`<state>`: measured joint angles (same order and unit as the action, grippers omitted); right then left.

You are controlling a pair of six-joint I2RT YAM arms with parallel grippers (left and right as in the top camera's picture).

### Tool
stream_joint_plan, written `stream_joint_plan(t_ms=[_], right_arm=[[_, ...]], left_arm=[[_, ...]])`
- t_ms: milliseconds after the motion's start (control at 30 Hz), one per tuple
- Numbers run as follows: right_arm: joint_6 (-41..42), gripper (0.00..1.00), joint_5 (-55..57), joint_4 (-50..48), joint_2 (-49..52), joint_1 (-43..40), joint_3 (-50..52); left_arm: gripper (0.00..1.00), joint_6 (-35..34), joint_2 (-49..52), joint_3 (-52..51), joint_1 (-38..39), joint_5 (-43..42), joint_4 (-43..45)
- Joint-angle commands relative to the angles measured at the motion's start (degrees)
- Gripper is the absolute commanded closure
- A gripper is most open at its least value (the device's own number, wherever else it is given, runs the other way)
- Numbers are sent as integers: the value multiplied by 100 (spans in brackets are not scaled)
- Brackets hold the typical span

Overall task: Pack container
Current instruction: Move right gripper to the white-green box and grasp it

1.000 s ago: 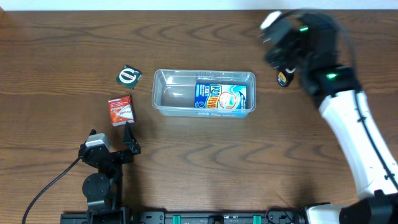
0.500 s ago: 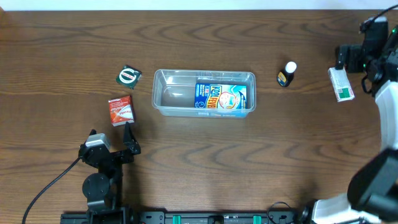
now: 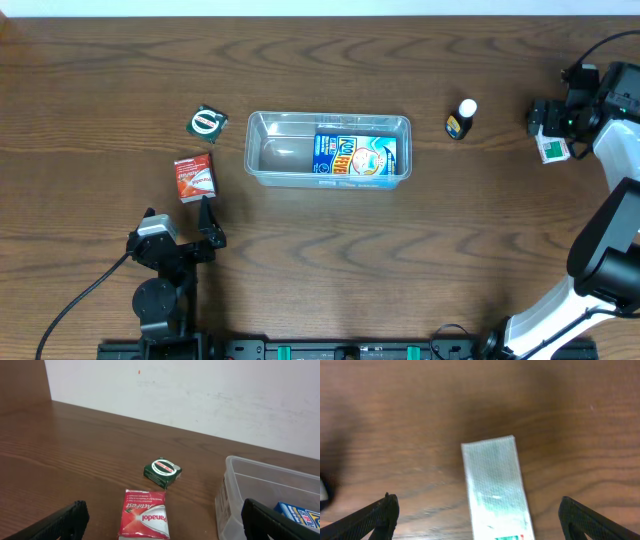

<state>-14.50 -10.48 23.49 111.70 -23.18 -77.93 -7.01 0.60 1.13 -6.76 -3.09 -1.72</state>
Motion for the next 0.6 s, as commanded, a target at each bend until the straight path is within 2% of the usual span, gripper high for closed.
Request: stream_joint_plan(t_ms=[0, 400, 467, 533, 567], right_arm=[[57, 1, 219, 11, 238, -55, -17], [-42, 2, 579, 7, 625, -55, -17], [-42, 5, 579, -13, 627, -55, -17], [-81, 15, 579, -13, 629, -55, -17], [-81, 17, 590, -9, 632, -55, -17]], left_arm=[[2, 96, -26, -90, -31, -37, -210], [2, 96, -26, -90, -31, -37, -212], [2, 96, -26, -90, -31, -37, -212], [2, 96, -26, -90, -31, -37, -212], [2, 96, -26, -90, -31, -37, -210]])
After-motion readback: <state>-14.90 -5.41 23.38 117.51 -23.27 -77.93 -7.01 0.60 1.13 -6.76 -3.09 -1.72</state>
